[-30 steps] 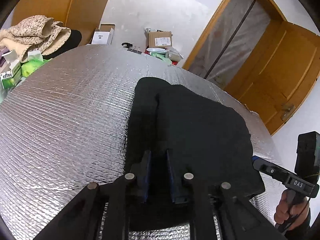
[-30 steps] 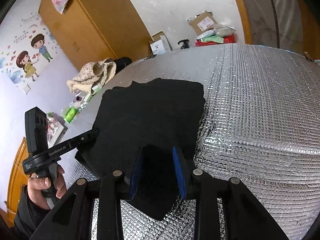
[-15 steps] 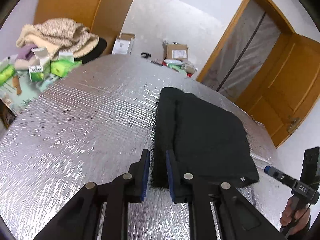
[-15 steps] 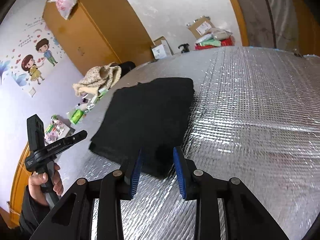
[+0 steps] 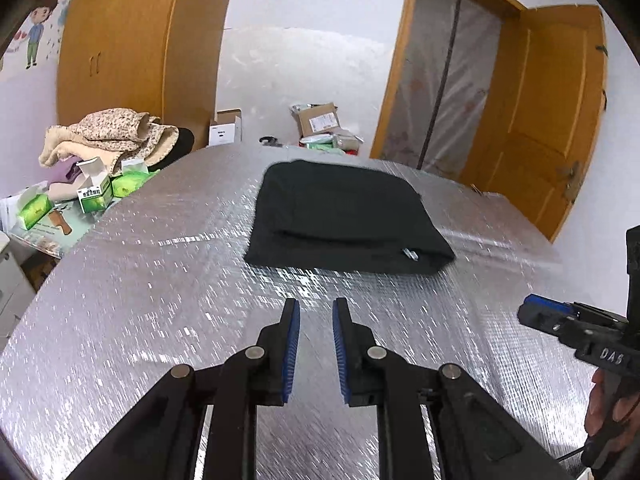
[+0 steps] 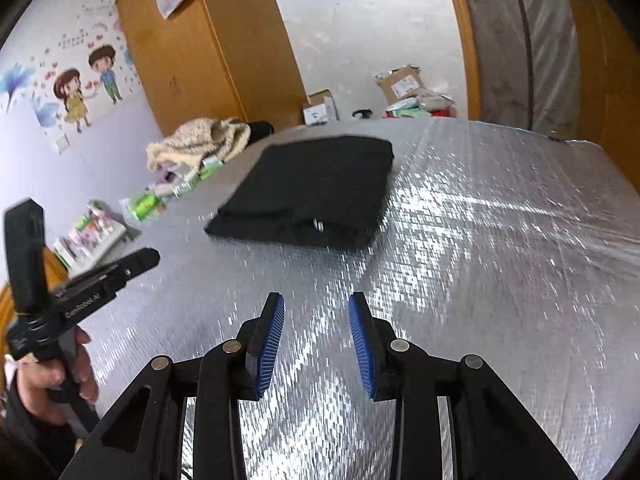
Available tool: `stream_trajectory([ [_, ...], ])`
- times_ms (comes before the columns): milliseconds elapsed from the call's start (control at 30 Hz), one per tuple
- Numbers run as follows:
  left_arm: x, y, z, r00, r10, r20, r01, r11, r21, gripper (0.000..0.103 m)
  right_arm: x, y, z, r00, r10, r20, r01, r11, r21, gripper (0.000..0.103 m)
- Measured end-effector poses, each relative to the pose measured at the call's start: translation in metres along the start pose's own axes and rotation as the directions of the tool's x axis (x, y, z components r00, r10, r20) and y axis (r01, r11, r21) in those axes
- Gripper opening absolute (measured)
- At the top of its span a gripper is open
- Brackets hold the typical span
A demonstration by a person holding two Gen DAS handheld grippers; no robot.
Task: Fold clothes
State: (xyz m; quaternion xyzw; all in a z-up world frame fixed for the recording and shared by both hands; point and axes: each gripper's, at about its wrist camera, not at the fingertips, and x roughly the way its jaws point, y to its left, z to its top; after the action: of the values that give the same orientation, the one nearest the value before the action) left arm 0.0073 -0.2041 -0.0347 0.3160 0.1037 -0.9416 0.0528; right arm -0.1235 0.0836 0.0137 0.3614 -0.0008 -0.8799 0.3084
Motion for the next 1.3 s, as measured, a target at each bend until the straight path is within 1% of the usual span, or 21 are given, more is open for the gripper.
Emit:
stream_trajectory([
  [100,-0.006,-0.014,-0.013,1.0,0.017,0.002,-0.017,1.0,0.022,0.017,-0.007,0.007,-0.022,0.999,-0.044,-0.009,0.044,0.999,-0.024,0.035],
  [200,-0.011,-0.03,-0.026,1.0,0.022,-0.018,-0.021,0.999,0.038,0.017,-0.007,0.007,-0.035,0.997,-0.07,-0.025,0.069,0.997,-0.026,0.035],
  [467,-0.011,-0.044,-0.05,0.998,0.034,-0.06,-0.031,0.998,0.059,0.017,-0.01,0.008,-0.06,0.995,-0.093,-0.046,0.091,0.995,-0.029,0.035],
  [733,0.006,-0.041,-0.062,0.992,0.063,-0.114,-0.058,0.997,0.04,0.018,-0.004,-0.001,-0.071,0.992,-0.102,-0.073,0.101,0.995,-0.015,0.036],
  [867,0.017,-0.046,-0.052,0.988,0.064,-0.143,-0.056,0.997,0.06,0.018,0.003,0.0,-0.064,0.991,-0.095,-0.09,0.093,0.995,-0.025,0.039],
  [933,0.018,-0.047,-0.046,0.987,0.065,-0.15,-0.056,0.997,0.062,0.018,0.007,-0.001,-0.057,0.989,-0.109,-0.096,0.107,0.994,-0.026,0.039],
  [1000,0.015,-0.048,-0.038,0.99,0.064,-0.125,-0.056,0.996,0.067,0.018,0.009,-0.002,-0.05,0.988,-0.116,-0.104,0.115,0.993,-0.02,0.039],
  [1067,0.014,-0.048,-0.029,0.994,0.061,-0.093,-0.054,0.996,0.072,0.018,0.007,-0.001,-0.042,0.989,-0.121,-0.084,0.119,0.993,-0.027,0.039],
  [1233,0.017,-0.047,-0.007,0.997,0.071,0.004,-0.071,0.996,0.06,0.019,0.007,0.004,-0.029,0.991,-0.136,-0.001,0.136,0.989,-0.053,0.039],
  [1267,0.019,-0.047,-0.005,0.997,0.079,0.02,-0.08,0.995,0.057,0.02,0.007,0.005,-0.027,0.99,-0.14,0.019,0.141,0.988,-0.059,0.039],
  [1300,0.025,-0.047,-0.004,0.996,0.089,0.017,-0.09,0.994,0.054,0.02,0.007,0.006,-0.025,0.989,-0.144,0.04,0.147,0.987,-0.064,0.039],
])
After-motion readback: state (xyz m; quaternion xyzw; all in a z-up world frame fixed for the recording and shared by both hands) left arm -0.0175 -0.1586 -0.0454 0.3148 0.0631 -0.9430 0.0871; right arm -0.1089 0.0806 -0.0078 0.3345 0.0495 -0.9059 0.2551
